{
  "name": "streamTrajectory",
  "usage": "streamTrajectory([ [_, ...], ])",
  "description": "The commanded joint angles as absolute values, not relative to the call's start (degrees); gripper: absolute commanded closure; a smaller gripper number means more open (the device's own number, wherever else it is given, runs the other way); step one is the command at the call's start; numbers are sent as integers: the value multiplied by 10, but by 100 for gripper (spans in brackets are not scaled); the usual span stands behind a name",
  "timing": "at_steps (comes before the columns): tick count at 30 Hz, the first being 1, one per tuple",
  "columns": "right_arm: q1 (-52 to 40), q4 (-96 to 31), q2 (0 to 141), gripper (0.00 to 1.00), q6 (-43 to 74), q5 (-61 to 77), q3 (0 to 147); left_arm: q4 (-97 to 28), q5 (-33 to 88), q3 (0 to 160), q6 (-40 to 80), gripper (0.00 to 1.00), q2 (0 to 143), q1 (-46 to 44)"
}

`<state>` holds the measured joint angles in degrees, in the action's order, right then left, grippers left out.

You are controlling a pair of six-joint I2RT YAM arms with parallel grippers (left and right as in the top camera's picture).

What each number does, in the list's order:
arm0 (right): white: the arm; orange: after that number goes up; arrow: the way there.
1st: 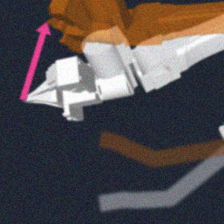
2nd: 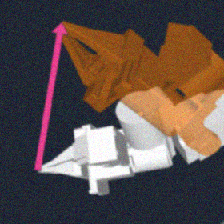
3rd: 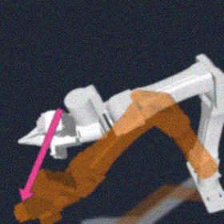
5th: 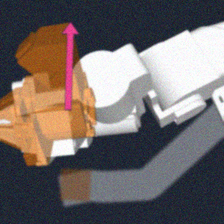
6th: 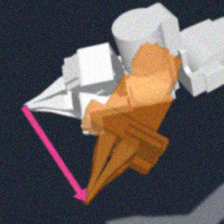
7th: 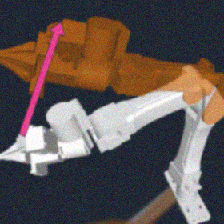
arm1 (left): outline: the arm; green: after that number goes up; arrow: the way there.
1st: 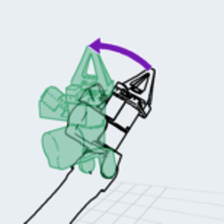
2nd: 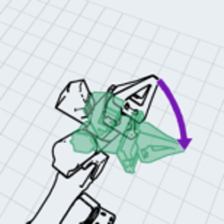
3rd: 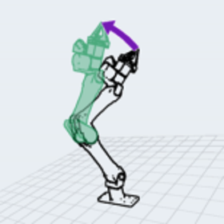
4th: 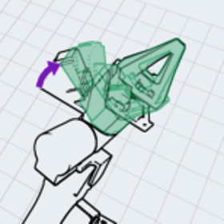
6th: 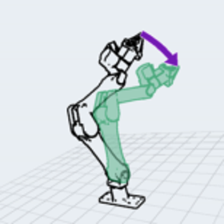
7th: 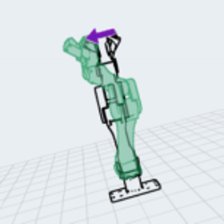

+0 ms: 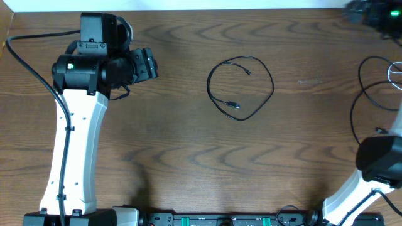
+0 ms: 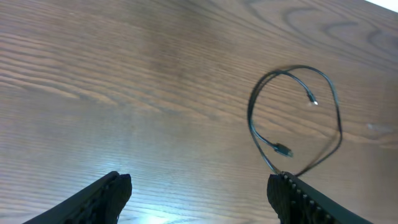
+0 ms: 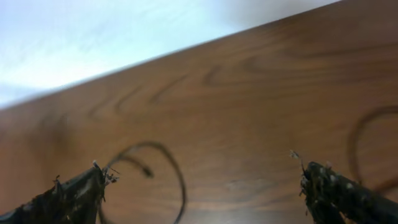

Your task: Untangle cables

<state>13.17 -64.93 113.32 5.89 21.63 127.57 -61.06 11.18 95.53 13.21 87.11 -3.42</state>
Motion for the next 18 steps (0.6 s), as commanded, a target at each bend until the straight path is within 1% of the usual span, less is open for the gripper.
streamTrajectory([
  [1, 82, -653, 1136, 6, 12, 224, 1240, -610, 73, 958, 123, 23, 872, -32],
  [4, 40, -644, 1136, 8, 12, 185, 1197, -613, 48, 958, 123, 23, 872, -32],
  [8, -4, -625, 1136, 9, 9, 179, 1135, -623, 17, 958, 123, 23, 872, -32],
  [18, -129, -548, 1136, 11, -140, 179, 1007, -628, -6, 958, 123, 23, 872, -32],
])
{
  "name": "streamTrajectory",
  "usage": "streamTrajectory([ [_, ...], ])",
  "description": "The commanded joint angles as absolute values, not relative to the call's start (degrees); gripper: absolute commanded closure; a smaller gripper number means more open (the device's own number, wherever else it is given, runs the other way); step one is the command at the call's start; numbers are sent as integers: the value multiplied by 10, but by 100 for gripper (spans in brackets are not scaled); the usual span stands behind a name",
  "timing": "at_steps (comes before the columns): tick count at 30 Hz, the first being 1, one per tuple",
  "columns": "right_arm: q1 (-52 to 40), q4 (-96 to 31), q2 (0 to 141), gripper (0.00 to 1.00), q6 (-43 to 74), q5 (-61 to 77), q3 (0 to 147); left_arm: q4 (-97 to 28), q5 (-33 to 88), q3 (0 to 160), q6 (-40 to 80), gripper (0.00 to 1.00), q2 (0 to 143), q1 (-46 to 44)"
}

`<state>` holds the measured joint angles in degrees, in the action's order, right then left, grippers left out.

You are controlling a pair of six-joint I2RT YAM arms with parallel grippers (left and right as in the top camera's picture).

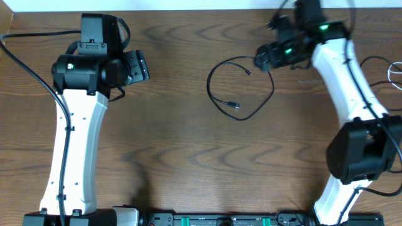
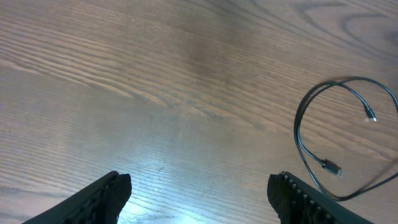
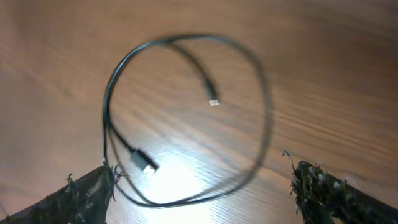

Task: Untangle cables
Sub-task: 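Reach the right gripper to the center black cable and grasp it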

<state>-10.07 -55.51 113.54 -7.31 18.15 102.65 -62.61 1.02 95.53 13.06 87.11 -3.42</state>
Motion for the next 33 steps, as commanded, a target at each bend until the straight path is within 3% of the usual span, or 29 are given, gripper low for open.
streamTrajectory([
  [1, -140, -541, 1136, 12, -151, 179, 997, -628, -6, 958, 123, 23, 872, -32],
  [7, -204, -490, 1136, 15, -195, 179, 928, -628, -5, 958, 123, 22, 872, -32],
  [8, -215, -487, 1136, 15, -208, 179, 919, -628, -5, 958, 123, 2, 872, -32],
  [19, -311, -419, 1137, 19, -228, 74, 849, -628, -5, 958, 123, 2, 872, -32],
  [33, -324, -399, 1184, 25, -228, 74, 839, -628, -5, 958, 123, 2, 872, -32],
])
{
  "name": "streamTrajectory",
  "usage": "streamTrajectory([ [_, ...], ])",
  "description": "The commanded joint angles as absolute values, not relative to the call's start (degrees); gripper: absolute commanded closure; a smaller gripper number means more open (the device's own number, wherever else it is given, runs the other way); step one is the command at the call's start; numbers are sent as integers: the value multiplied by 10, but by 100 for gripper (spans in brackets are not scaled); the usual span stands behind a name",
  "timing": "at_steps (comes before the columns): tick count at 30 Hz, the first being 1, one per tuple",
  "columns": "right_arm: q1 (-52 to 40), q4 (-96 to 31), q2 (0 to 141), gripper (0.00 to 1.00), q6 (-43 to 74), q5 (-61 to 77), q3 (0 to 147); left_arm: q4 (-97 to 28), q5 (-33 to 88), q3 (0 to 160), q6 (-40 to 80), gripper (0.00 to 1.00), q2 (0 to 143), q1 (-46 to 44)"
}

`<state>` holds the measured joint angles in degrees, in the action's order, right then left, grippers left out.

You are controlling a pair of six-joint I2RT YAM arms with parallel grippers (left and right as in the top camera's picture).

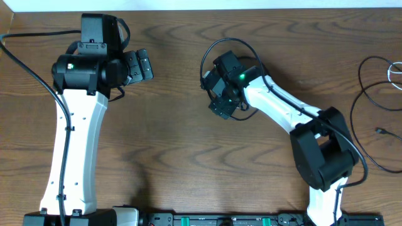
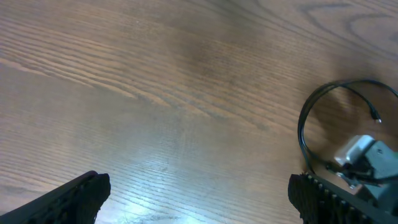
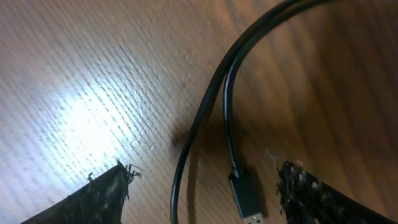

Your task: Untangle cables

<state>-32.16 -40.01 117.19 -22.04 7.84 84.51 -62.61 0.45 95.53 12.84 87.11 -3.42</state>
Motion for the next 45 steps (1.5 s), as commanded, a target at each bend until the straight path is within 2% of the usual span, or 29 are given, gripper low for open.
streamTrajectory([
  [1, -324, -398, 1187, 26, -228, 74, 839, -628, -5, 958, 123, 2, 872, -32],
  [11, -323, -387, 1228, 31, -221, 77, 839, -628, -5, 958, 123, 2, 872, -32],
  [20, -323, -389, 1235, 32, -201, 76, 839, -628, -5, 958, 123, 2, 872, -32],
  [25, -324, -411, 1235, 46, -163, 77, 839, -628, -5, 958, 123, 2, 872, -32],
  [34, -324, -435, 1235, 84, -143, 76, 839, -628, -5, 958, 123, 2, 872, -32],
  [41, -323, -433, 1235, 99, -121, 76, 841, -628, -5, 958, 123, 2, 872, -32],
  [45, -322, -447, 1232, 99, -88, 76, 860, -628, -5, 958, 123, 2, 872, -32],
])
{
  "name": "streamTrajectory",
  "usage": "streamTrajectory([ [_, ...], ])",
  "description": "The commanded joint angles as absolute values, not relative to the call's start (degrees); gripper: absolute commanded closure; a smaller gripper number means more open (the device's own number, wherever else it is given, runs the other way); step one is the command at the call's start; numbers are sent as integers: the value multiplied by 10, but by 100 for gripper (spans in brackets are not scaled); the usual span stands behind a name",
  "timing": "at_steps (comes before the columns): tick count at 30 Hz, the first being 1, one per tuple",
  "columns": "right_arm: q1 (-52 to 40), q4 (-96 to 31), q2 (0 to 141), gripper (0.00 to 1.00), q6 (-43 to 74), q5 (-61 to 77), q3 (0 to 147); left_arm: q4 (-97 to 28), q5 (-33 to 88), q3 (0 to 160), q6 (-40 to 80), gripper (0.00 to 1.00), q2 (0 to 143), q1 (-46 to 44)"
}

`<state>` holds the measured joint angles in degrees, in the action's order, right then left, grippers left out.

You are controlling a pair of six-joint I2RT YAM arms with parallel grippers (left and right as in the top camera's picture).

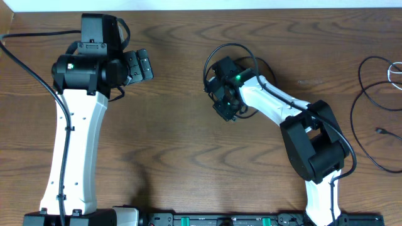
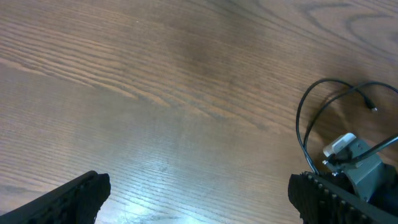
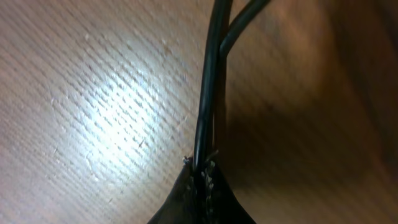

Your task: Untangle cables

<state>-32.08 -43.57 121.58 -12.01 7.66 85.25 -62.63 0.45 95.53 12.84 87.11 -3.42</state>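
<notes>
A thin black cable (image 1: 233, 46) lies looped at the table's centre; it also shows in the left wrist view (image 2: 302, 120). My right gripper (image 1: 225, 108) is down at the loop's lower left part. In the right wrist view it is shut (image 3: 204, 177) on the cable (image 3: 212, 74), where two strands run side by side into the jaws. My left gripper (image 1: 148, 64) hovers at the far left, well away from the loop. It is open (image 2: 199, 202) with only bare wood between its fingers (image 2: 68, 200). The cable's plugs are hidden under the right arm.
More black cable (image 1: 367, 94) with a plug end (image 1: 379, 131) lies at the table's right edge, beside a pale coil (image 1: 396, 72). The table's far edge (image 1: 201, 9) runs along the top.
My right gripper was open with the two cable strands and a plug between its fingers; now it is shut on those strands. The loop has shifted slightly. The left arm has not moved.
The loop lay alone at the centre with my right arm away at the far right. Then the right gripper hung open over the loop's upper right. Then it stood open low at the loop's lower left, and now it is shut there. The left gripper stayed open at the left.
</notes>
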Motion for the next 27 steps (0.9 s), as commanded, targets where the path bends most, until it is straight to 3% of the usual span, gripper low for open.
streamTrajectory([
  [1, -321, -455, 1230, 99, -81, 76, 869, -628, -5, 958, 123, 2, 872, -32],
  [16, -283, -679, 1221, 99, -60, 76, 1134, -628, -5, 958, 123, 2, 872, -32],
  [27, -171, -713, 1221, 99, -45, 77, 1352, -628, -5, 958, 123, 2, 872, -32],
])
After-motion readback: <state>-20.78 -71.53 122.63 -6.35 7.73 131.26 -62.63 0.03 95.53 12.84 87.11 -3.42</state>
